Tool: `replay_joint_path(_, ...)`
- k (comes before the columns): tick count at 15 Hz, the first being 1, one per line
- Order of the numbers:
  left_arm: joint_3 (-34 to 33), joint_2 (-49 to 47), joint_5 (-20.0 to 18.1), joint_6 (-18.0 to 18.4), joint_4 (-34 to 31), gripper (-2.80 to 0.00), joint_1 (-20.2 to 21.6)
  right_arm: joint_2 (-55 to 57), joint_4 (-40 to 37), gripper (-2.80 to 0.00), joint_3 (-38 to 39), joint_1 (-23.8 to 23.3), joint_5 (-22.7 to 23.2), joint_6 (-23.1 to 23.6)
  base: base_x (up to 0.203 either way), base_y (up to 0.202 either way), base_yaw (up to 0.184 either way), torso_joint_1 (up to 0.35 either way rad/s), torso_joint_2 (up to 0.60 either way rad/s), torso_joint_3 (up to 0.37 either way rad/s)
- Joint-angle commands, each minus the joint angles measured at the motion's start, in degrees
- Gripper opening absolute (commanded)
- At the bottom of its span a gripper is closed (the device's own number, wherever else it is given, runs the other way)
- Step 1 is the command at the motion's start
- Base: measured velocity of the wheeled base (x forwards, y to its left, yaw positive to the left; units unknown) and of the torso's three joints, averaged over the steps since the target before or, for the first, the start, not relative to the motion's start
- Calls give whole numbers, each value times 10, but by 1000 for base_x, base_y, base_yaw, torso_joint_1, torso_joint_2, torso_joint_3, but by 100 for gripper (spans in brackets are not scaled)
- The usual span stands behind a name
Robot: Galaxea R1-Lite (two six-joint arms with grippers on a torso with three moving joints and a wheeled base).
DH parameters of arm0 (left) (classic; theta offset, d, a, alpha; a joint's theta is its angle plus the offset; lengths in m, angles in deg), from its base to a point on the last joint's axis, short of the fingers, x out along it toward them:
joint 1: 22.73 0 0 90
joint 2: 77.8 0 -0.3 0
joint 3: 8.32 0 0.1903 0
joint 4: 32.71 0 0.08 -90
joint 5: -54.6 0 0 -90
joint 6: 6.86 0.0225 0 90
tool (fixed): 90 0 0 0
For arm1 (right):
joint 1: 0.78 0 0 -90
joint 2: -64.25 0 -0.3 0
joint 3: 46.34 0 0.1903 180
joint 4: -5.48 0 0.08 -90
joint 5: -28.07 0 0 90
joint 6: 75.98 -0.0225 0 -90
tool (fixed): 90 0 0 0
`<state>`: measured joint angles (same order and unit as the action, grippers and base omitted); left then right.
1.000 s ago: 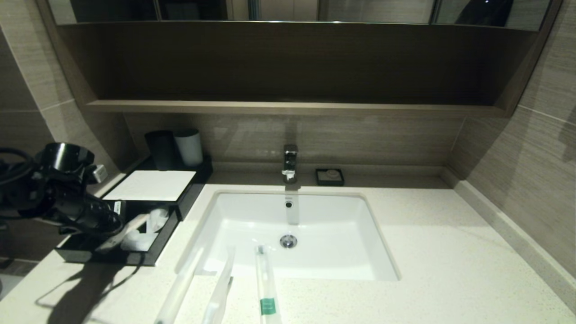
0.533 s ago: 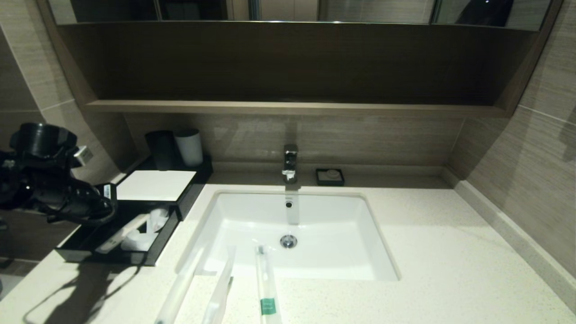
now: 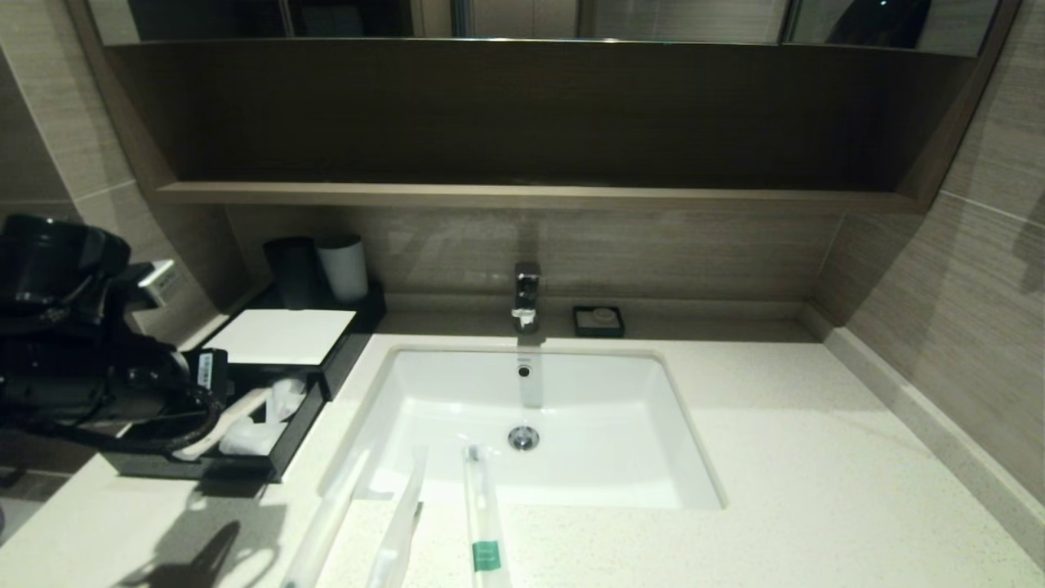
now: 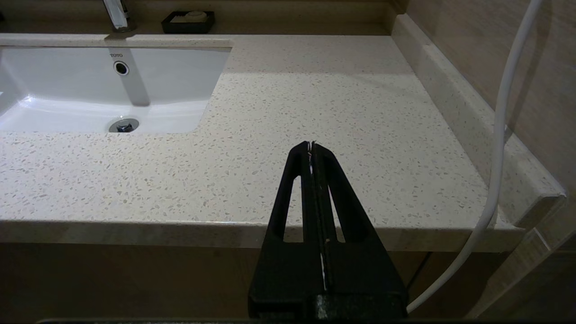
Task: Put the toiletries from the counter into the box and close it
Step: Open the drawer
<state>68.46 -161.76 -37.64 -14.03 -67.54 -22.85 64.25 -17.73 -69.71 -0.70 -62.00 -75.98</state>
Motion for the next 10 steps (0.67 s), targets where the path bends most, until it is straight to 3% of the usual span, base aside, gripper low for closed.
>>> replay_joint_path(1, -9, 63, -3, -1, -15, -280, -19, 0, 0, -280, 1, 0, 0, 0, 0, 0, 0, 0, 0, 0)
replay_joint_path(2, -18, 82, -13, -4, -15, -280, -26, 0, 0, -280, 1, 0, 0, 0, 0, 0, 0, 0, 0, 0)
replay_joint_path(6, -78, 146, -110, 7, 9, -280, -53, 0, 0, -280, 1, 0, 0, 0, 0, 0, 0, 0, 0, 0)
replay_joint_path(10, -78, 145, -90, 7, 22, -280, -55, -1, 0, -280, 1, 0, 0, 0, 0, 0, 0, 0, 0, 0)
